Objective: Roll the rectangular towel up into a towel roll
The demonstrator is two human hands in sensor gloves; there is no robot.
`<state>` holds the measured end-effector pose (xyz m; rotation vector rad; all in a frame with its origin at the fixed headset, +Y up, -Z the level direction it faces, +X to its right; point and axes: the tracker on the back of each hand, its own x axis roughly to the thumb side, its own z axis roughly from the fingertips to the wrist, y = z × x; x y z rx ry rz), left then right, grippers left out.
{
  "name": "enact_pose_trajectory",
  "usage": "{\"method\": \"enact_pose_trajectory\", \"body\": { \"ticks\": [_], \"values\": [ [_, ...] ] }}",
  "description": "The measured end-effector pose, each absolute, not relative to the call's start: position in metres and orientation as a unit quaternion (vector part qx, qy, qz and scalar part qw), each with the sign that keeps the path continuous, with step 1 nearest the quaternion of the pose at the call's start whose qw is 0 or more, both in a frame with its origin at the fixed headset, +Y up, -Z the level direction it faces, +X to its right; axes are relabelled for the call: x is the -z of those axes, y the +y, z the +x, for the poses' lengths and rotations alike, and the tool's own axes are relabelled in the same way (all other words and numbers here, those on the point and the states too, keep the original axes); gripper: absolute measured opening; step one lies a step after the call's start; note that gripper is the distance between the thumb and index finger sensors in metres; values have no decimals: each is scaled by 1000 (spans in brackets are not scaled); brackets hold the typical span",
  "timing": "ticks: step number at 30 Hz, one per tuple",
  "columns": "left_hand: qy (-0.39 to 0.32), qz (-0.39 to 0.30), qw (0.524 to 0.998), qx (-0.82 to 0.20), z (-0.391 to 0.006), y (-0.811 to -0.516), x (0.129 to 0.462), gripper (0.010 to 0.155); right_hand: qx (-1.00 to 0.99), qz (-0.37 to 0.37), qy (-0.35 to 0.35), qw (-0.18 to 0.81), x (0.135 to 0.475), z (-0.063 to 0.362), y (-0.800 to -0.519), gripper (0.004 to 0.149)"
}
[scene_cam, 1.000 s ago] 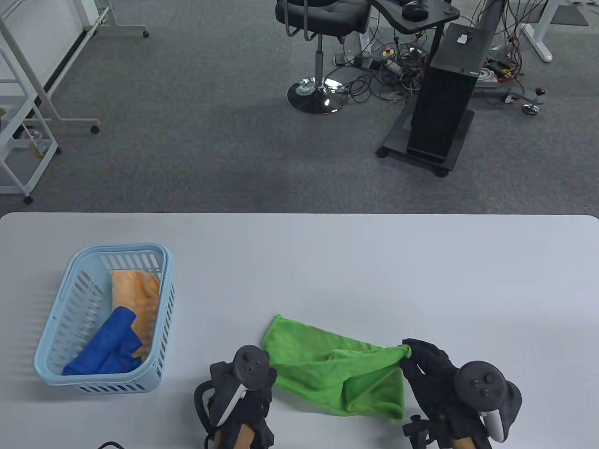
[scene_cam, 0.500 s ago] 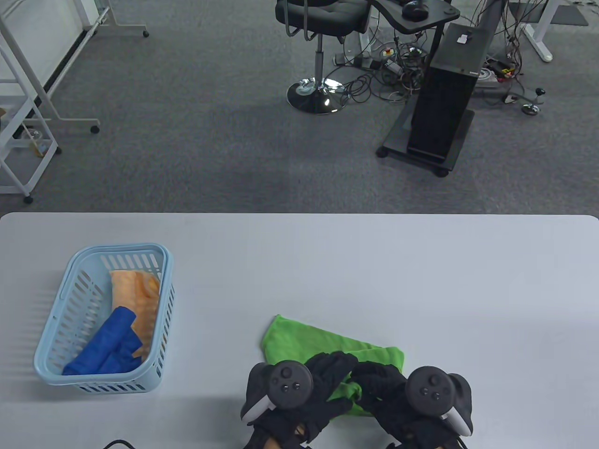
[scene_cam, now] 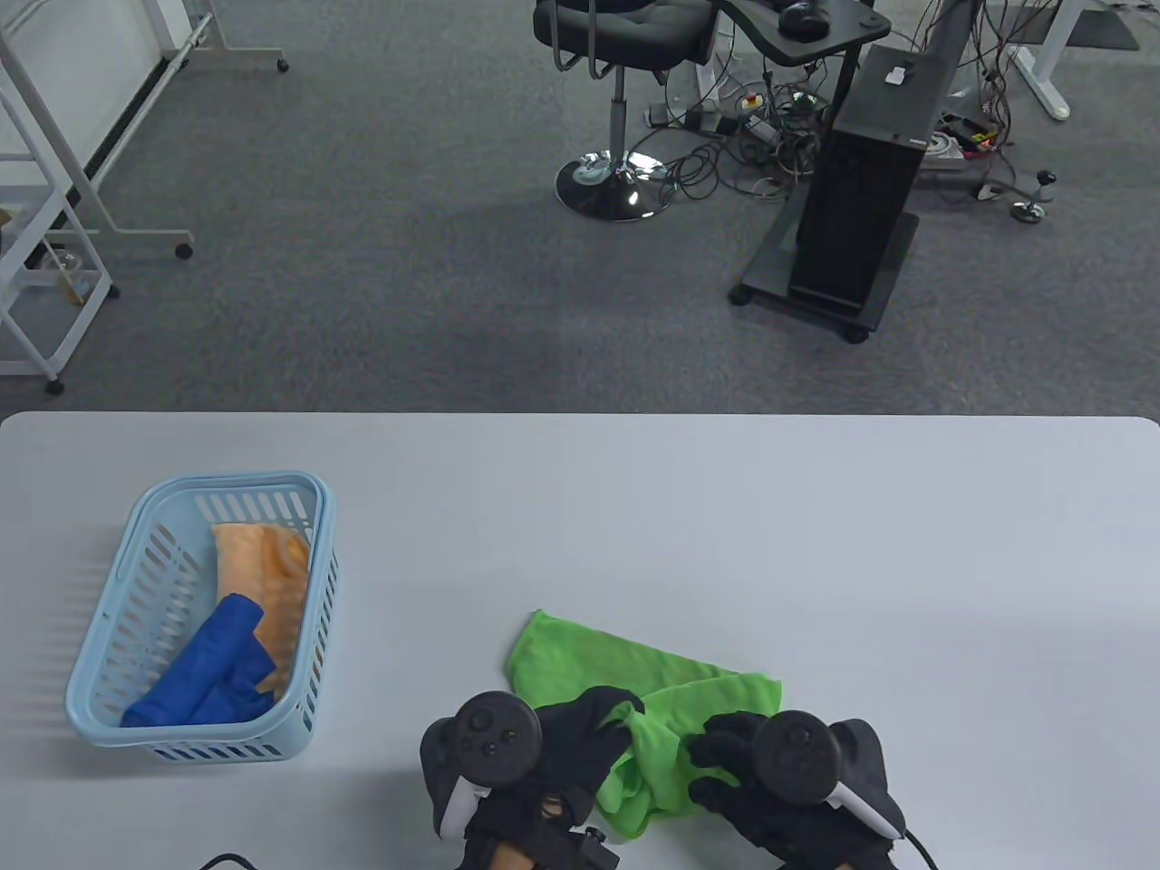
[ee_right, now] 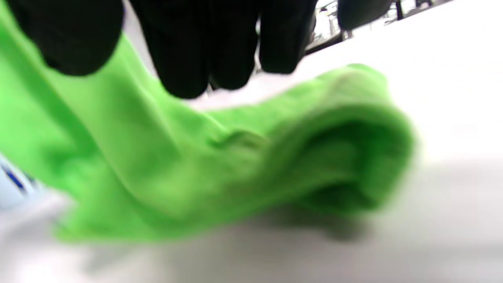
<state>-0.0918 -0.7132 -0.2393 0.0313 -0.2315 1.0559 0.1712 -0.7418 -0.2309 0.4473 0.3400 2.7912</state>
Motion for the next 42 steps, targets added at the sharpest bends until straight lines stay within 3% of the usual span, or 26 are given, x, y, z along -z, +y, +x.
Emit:
{"method": "enact_pose_trajectory", "body": {
  "ticks": [5,7,10,14,20,24,26,27,30,31,34,39,42],
  "values": [
    [-72,32,788,-610,-121,-711,243,45,-969,159,179,67,233,170,-754,98],
    [-56,42,762,-644,-131,-712,244,46,-981,125,140,52,237,175,-755,90],
    [-50,48,742,-667,-140,-712,243,46,-994,57,46,75,248,193,-749,52],
    [-47,61,768,-635,-145,-707,240,46,-988,6,20,156,255,223,-741,52],
    [0,102,770,-630,-160,-708,240,45,-962,-51,-114,244,244,259,-687,54],
    [7,110,765,-634,-164,-712,243,46,-942,-45,-226,243,232,263,-631,53],
    [12,114,761,-639,-164,-711,243,47,-940,-30,-241,238,230,257,-618,54],
    [18,119,761,-637,-165,-711,243,48,-943,-20,-229,240,231,252,-618,57],
    [55,156,765,-623,-176,-712,242,46,-977,44,-15,207,241,238,-645,81],
    [69,166,775,-606,-181,-712,241,45,-981,38,5,192,244,242,-656,83],
    [85,172,804,-562,-192,-712,241,44,-978,-10,-20,209,254,271,-677,75],
    [100,178,795,-572,-200,-711,242,45,-985,-59,37,156,259,309,-708,54],
    [104,170,794,-574,-201,-716,244,45,-978,-24,168,123,258,301,-737,54]
  ]
}}
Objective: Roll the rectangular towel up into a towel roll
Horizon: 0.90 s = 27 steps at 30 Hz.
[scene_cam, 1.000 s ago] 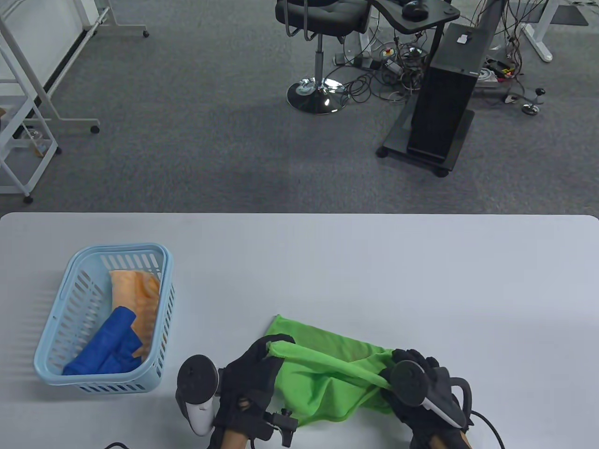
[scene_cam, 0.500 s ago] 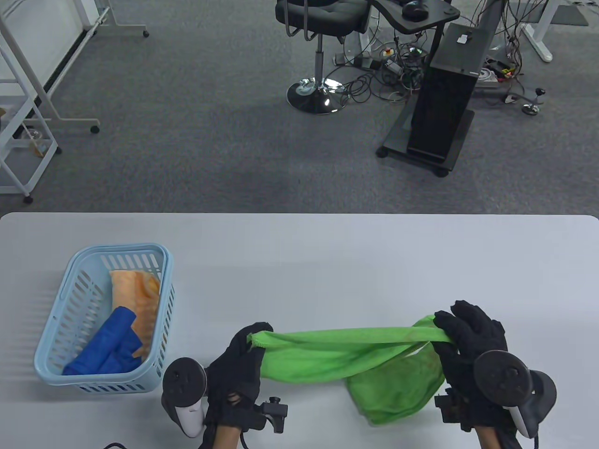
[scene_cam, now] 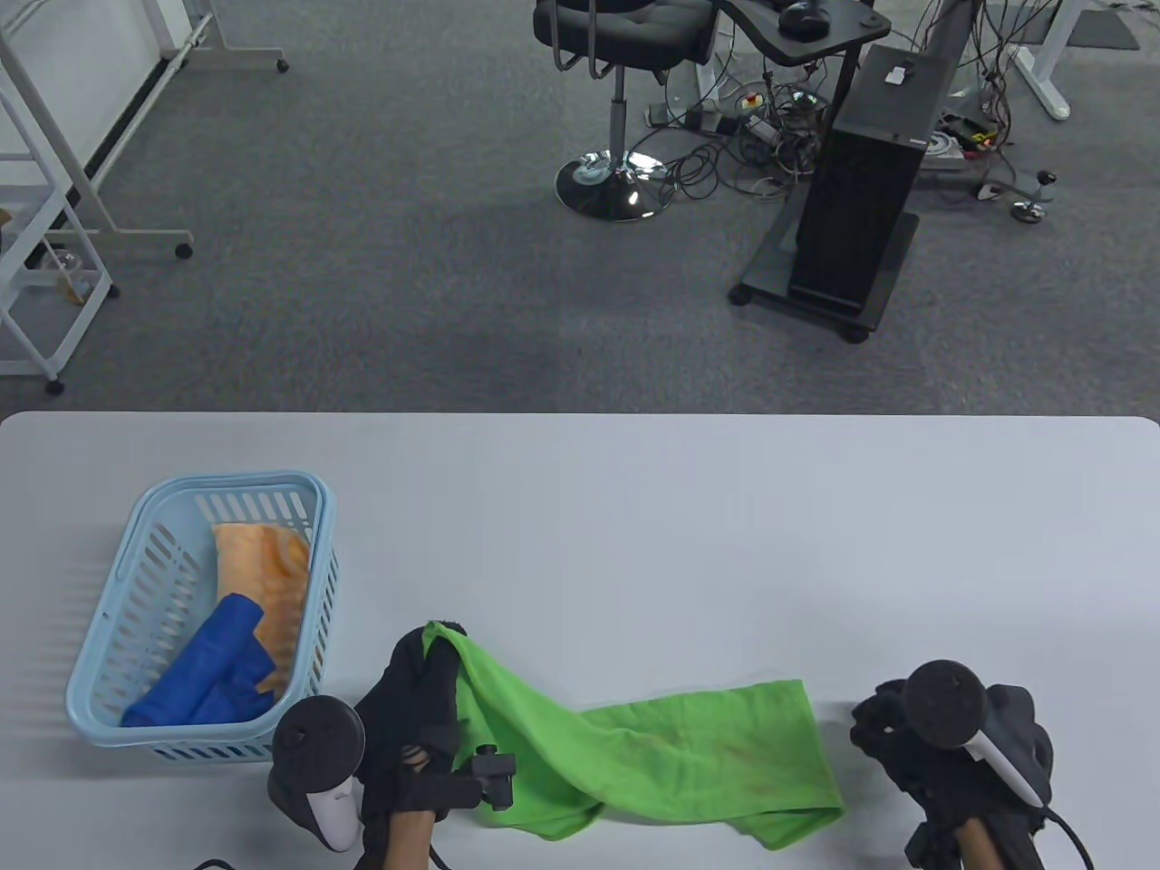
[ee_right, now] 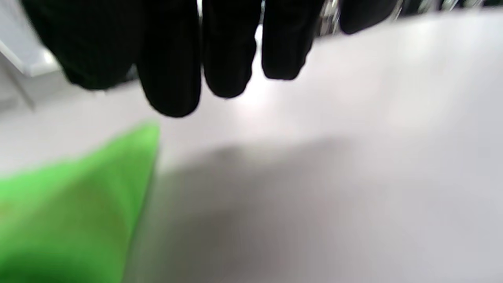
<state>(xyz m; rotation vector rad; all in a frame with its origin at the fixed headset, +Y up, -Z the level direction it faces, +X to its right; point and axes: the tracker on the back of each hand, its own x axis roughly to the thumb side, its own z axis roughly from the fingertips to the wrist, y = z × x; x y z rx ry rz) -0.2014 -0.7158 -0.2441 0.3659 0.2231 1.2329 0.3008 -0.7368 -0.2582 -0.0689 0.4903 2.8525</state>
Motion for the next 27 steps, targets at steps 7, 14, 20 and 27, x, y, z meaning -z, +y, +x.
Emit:
{"method": "enact_pose_trajectory", "body": {
  "ticks": [7,14,20,27],
  "values": [
    [88,150,818,-548,-194,-717,244,46,-976,5,211,53,261,257,-756,61],
    [100,168,801,-566,-201,-716,242,46,-970,-79,39,229,271,300,-685,52],
    [108,179,799,-564,-205,-714,242,46,-976,-102,-116,153,266,303,-606,51],
    [112,180,798,-564,-206,-715,242,46,-985,-37,-104,130,272,267,-601,56]
  ]
}}
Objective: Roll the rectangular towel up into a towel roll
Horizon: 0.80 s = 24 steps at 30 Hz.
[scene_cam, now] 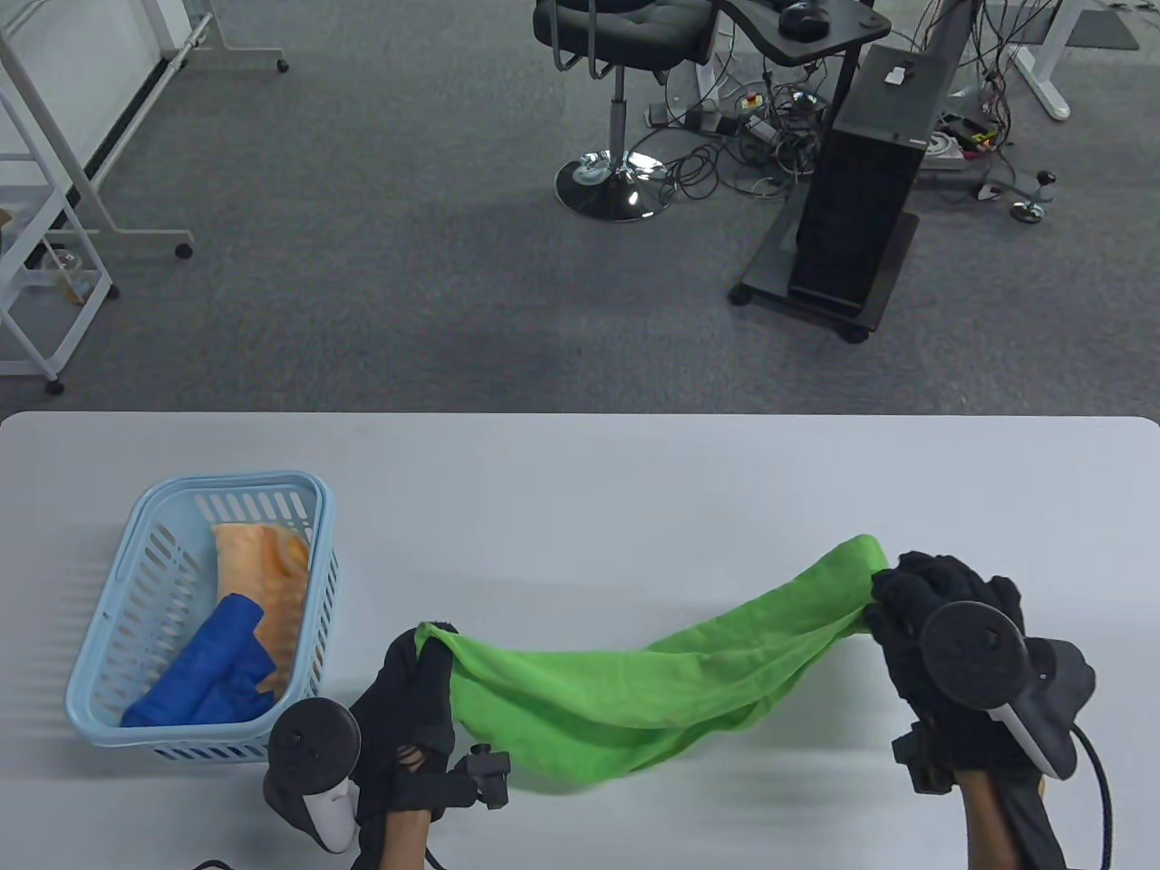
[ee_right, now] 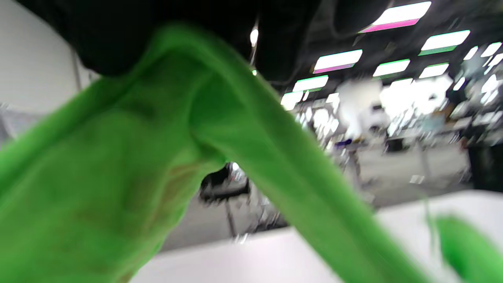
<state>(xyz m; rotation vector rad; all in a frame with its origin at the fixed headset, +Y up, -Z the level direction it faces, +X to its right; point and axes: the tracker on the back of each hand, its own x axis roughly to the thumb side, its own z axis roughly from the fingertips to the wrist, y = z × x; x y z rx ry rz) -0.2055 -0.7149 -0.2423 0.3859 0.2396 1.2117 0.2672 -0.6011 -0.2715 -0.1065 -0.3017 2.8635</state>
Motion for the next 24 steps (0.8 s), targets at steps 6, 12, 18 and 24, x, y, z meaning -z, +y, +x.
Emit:
{"method": "enact_pose_trajectory", "body": {
  "ticks": [6,12,18,24],
  "values": [
    [108,180,806,-553,-203,-714,243,46,-991,-87,19,96,286,300,-672,57],
    [99,180,811,-548,-201,-713,243,46,-989,-133,48,52,290,336,-712,54],
    [84,175,829,-525,-195,-713,243,46,-983,-167,66,44,322,343,-737,65],
    [74,166,842,-507,-191,-713,241,46,-982,-121,97,-104,361,333,-758,76]
  ]
}}
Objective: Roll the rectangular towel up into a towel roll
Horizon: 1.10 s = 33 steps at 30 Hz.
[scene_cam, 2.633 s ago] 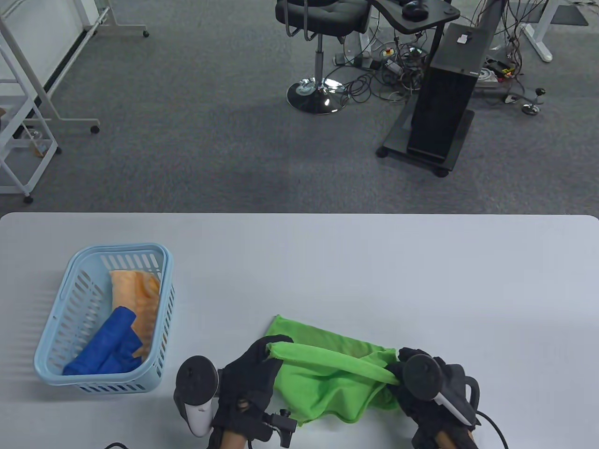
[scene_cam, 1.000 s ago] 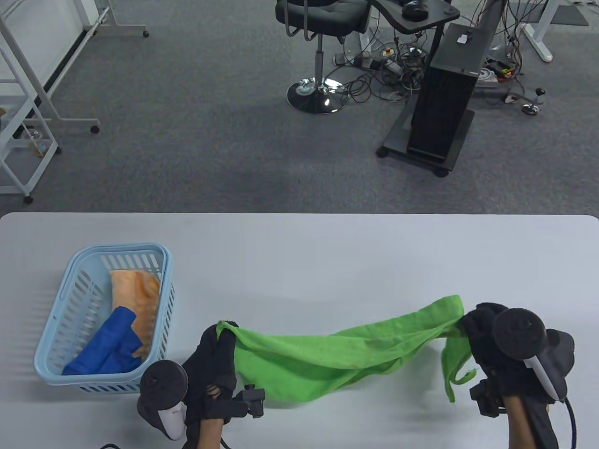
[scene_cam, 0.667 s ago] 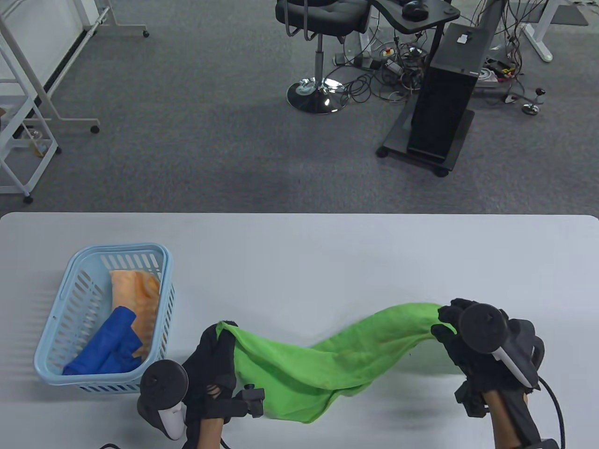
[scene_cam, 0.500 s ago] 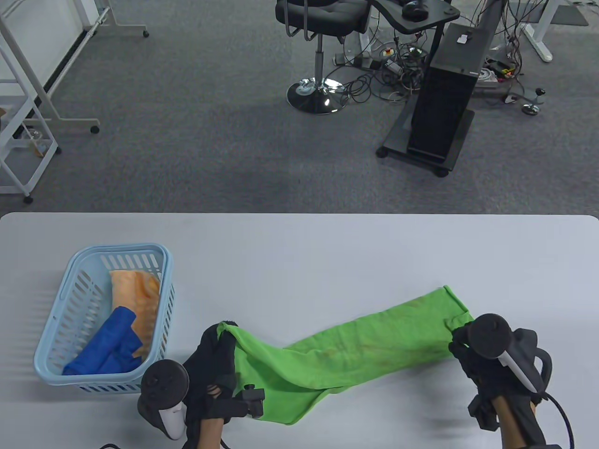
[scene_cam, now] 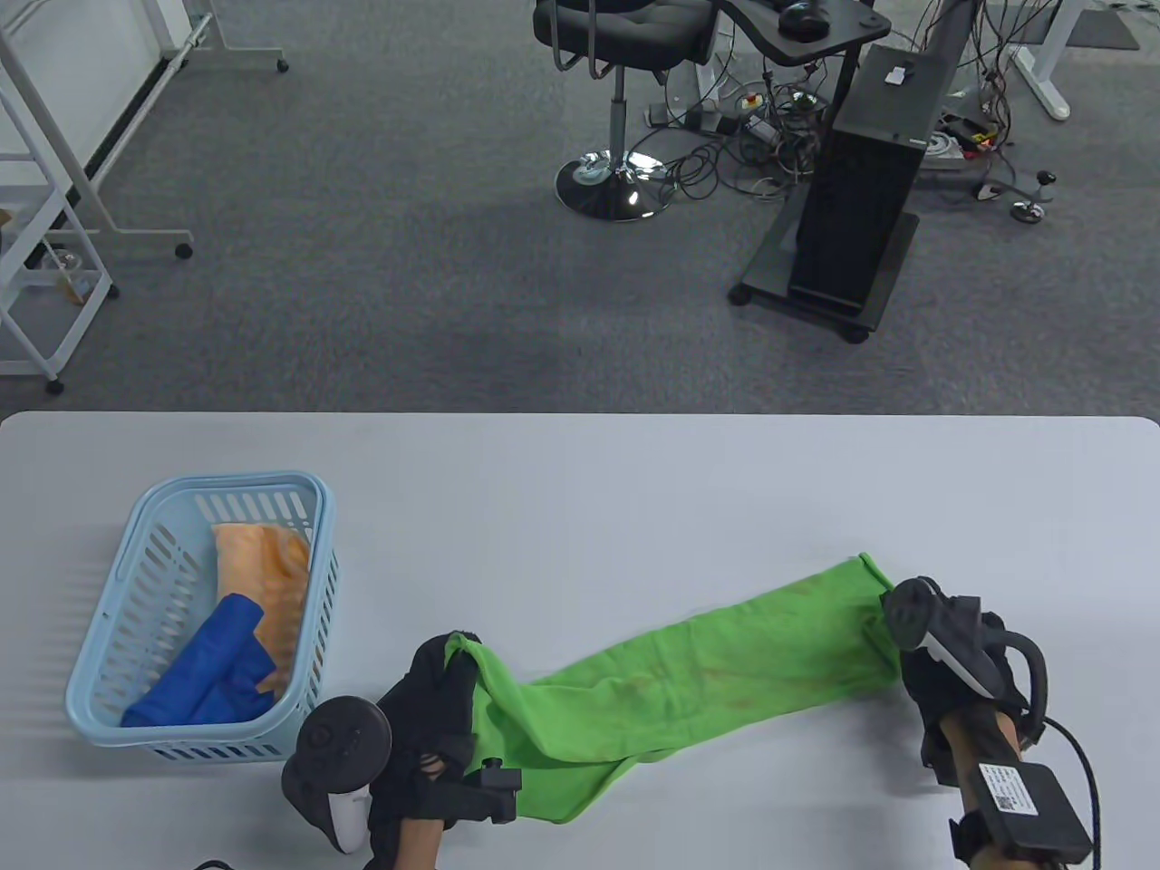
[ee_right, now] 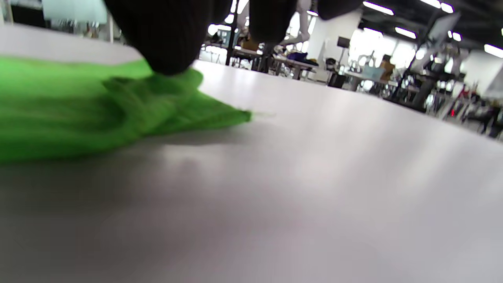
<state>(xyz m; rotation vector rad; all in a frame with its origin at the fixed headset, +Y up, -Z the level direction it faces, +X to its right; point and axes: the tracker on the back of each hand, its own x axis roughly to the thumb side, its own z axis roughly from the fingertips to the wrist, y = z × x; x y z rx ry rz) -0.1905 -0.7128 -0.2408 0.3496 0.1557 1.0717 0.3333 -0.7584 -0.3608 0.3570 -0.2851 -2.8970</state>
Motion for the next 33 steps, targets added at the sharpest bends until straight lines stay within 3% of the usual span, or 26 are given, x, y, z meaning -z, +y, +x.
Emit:
{"method": "enact_pose_trajectory", "body": {
  "ticks": [3,8,15,23,33],
  "values": [
    [74,163,842,-509,-192,-713,241,46,973,107,-178,102,370,331,-774,83],
    [86,163,834,-520,-197,-713,239,46,988,113,-97,43,372,331,-762,50],
    [88,160,837,-516,-198,-709,240,47,988,113,-104,-31,350,354,-727,51],
    [107,132,820,-547,-214,-700,238,53,969,171,-78,-158,307,384,-696,51],
    [148,142,835,-511,-233,-679,243,53,947,273,-27,-167,284,419,-693,48]
  ]
}}
